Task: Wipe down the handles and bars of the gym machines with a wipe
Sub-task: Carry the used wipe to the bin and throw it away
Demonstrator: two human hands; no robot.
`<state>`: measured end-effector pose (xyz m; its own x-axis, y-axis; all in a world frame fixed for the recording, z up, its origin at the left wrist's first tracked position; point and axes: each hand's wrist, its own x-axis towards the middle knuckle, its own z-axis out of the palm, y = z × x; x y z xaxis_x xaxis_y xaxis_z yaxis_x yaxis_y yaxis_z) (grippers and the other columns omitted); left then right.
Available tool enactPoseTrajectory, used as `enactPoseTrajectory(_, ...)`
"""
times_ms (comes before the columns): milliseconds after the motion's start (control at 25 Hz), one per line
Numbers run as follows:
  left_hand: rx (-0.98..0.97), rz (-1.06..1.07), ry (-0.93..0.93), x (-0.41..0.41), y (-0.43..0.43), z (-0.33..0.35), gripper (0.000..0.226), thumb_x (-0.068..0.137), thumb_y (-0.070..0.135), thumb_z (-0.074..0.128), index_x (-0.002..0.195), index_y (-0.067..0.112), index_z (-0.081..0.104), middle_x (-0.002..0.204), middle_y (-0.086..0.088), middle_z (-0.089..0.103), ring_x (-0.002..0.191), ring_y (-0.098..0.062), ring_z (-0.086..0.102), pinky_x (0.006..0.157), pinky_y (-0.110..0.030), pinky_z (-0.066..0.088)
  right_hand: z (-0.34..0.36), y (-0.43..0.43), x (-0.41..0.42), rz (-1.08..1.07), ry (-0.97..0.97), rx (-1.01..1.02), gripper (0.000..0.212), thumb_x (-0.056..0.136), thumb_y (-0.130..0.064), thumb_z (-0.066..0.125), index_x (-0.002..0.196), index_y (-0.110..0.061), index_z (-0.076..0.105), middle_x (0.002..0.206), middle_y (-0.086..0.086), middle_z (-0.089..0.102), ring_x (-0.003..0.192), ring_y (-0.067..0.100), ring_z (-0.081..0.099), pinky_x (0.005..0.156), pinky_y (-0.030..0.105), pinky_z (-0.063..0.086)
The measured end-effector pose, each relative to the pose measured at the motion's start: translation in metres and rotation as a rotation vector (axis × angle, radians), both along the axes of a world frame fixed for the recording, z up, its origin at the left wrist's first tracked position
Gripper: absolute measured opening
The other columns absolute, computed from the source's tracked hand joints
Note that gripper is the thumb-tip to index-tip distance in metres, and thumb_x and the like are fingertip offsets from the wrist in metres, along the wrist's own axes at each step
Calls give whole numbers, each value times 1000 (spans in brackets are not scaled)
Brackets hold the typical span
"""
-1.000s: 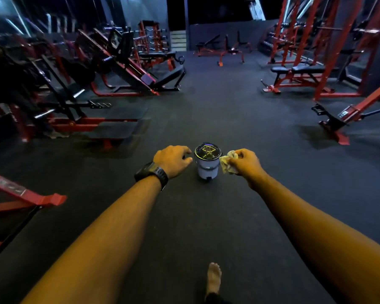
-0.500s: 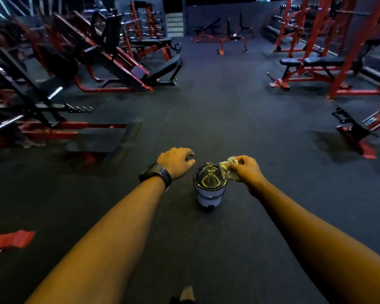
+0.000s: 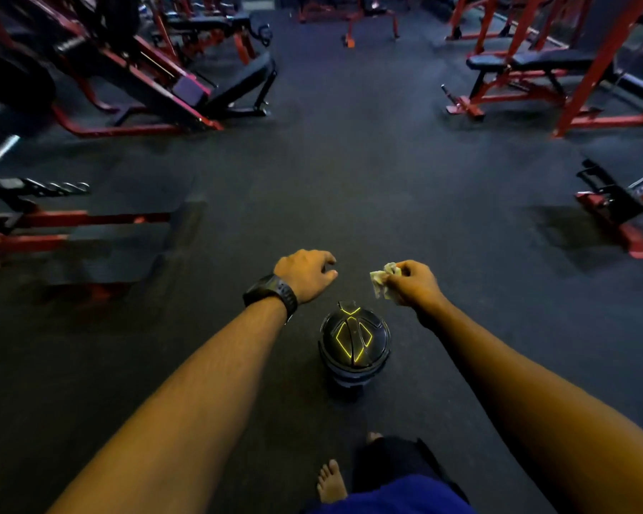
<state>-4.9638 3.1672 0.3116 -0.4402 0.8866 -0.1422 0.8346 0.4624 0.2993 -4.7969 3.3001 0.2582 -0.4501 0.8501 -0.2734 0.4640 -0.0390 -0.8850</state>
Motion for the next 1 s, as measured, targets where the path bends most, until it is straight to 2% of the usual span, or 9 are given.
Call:
enactPoseTrajectory(240,-38,18,-8,-59,53,-17,37,98,39,50,132,26,56,122,1,66,111,-20,61,91,-37,50,-8,56,-60,26,44,-75,16,89,-14,68,103,-11,64,99,10,67,89,22,68,76,39,60)
enactPoseTrajectory(400,-102,4,-23,-85,85,-26,37,99,39,49,134,25,54,124,1,65,112,-20,60,92,-39,50,-22,84,-82,26,18,-95,17,86,-15,71,101,-11,66,96,8,69,80,16,68,62,30,56)
enactPoseTrajectory(560,-134,-4,-40,-100,114,-38,38,100,38,48,134,24,54,125,0,64,113,-22,60,92,-39,50,-42,103,-94,2,-48,-55,13,80,-22,78,85,-21,66,90,8,72,87,26,70,79,46,58)
enactPoseTrajectory(640,-153,0,-50,-100,123,-49,38,99,39,49,134,24,54,126,-1,64,113,-23,60,92,-38,50,-56,111,-98,-1,-71,-40,16,76,-26,79,82,-22,66,86,7,72,87,28,70,79,49,58)
enactPoseTrajectory(880,-208,-11,-87,-100,134,-71,38,100,38,49,135,24,53,126,-2,63,114,-23,59,93,-39,50,-72,125,-103,8,-128,-58,14,79,-24,78,86,-20,67,83,3,71,82,21,68,78,42,57)
enactPoseTrajectory(1000,-229,-11,-94,-102,137,-80,39,100,38,48,135,24,53,125,-2,63,113,-23,59,91,-38,50,-81,125,-106,24,-163,-43,13,81,-25,77,87,-20,67,86,3,71,84,21,68,80,43,57)
